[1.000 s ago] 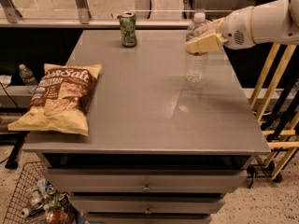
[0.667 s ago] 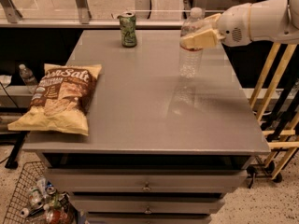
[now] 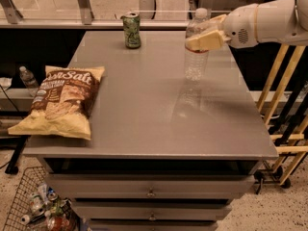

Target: Move water bottle near brown chip bag

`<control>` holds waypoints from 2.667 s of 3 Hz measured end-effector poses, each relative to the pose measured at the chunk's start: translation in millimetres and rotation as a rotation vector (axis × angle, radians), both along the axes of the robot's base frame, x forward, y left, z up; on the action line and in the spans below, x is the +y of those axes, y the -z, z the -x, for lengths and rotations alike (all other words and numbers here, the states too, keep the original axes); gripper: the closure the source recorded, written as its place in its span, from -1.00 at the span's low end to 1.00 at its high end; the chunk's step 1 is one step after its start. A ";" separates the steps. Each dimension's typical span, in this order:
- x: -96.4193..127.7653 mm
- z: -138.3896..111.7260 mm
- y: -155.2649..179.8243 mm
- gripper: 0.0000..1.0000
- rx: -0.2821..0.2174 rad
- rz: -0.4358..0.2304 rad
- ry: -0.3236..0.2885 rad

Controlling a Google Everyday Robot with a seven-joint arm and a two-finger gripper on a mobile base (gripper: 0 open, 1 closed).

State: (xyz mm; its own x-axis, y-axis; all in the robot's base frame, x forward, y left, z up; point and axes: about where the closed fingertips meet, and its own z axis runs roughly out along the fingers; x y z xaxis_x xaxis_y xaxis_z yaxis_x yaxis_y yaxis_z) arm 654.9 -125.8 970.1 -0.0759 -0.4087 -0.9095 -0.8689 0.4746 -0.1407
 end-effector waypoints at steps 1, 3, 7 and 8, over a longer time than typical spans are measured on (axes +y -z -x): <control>36.7 10.1 -2.2 1.00 0.002 0.019 -0.063; 130.2 46.3 -11.1 1.00 -0.011 0.011 -0.274; 224.1 114.2 18.1 1.00 0.114 -0.075 -0.482; 229.2 119.3 20.1 1.00 0.102 -0.069 -0.483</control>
Offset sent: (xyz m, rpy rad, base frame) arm -0.0506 0.1445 0.0129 -0.0433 -0.0163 0.3016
